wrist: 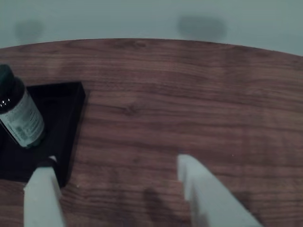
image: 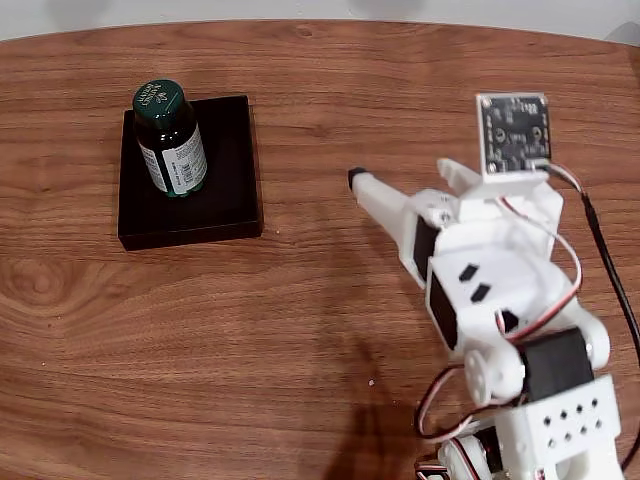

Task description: Pick up the pill bottle and place it in the black box.

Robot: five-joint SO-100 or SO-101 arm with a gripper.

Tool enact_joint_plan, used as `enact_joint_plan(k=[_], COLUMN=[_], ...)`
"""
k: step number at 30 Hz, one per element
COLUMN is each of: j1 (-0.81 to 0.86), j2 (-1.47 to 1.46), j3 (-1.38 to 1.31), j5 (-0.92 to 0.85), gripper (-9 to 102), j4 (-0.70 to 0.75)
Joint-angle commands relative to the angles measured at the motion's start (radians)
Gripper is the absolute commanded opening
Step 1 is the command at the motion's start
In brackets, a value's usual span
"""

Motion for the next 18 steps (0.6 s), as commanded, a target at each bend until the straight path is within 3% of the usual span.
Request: enact_joint_plan(k=[1,18], j1=[0.043,0.135], j2=[0.120,0.287], j3=[0.029,0.249], j5=[-0.006,0.026], gripper=[26,12], j4=[0.026,0.002])
